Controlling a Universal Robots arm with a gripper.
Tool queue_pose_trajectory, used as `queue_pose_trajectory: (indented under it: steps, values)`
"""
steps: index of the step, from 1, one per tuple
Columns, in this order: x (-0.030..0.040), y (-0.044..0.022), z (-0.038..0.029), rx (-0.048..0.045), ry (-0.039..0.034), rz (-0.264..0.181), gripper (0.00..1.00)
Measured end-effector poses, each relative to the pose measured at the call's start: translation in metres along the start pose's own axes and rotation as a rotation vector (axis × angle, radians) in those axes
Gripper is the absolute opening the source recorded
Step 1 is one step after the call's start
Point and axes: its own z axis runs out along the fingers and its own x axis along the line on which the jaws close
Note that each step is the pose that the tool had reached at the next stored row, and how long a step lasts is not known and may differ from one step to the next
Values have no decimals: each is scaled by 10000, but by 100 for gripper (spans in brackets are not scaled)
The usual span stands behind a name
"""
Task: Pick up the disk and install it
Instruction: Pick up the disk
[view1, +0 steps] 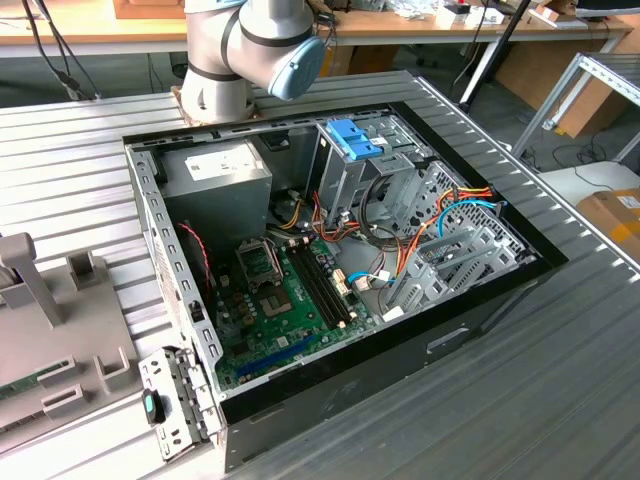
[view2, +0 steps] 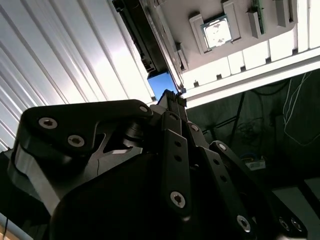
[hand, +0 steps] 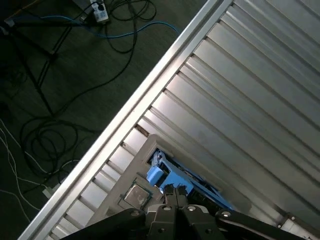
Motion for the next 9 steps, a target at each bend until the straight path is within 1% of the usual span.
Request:
queue_pose_trajectory:
  steps: [3,6,8,9]
  values:
    - [0,0,0,-6,6,-204,11]
    - [0,0,0,-16,17,-541,11]
    - [0,0,0,-20,22,-669,11]
    - [0,0,0,-25,27,-822,11]
